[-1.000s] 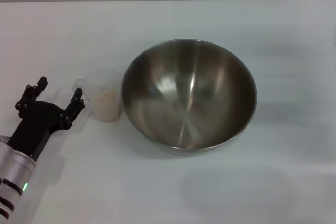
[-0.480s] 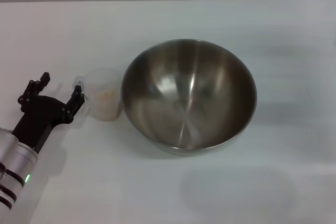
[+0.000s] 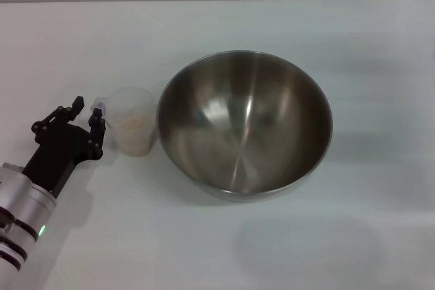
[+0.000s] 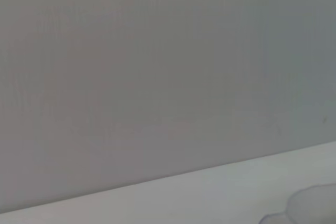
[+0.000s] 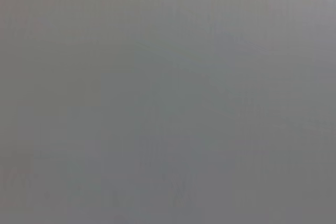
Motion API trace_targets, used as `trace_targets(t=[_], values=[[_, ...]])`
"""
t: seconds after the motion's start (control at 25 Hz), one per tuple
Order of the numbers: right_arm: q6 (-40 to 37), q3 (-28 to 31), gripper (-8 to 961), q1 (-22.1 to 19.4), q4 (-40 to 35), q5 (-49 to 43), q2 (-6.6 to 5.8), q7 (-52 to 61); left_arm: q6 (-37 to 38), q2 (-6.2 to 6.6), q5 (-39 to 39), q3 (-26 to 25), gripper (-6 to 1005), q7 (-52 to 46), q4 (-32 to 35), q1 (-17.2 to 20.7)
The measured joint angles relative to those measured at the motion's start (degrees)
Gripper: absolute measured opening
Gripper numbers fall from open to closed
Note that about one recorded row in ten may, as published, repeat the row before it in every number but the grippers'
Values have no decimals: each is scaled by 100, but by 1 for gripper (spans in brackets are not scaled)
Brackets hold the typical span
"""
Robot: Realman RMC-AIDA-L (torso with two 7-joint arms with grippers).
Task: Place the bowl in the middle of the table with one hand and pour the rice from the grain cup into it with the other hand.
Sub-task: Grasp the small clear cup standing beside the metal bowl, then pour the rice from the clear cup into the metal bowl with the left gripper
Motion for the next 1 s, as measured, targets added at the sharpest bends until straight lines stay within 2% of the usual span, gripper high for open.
trace_targets(t=[0.4,0.76,1.0], values=[[-7,0,387,0,0,-22,-4,3,-45,-9,-19,-12,111,-101,-78,-65],[-9,0,387,0,0,-34,-9,6,86,-1,-44,-108,33,-217,-100,-171],[-9,0,387,1,0,-36,-9,6,777,-8,-47,-363,30,434,-91,-353]])
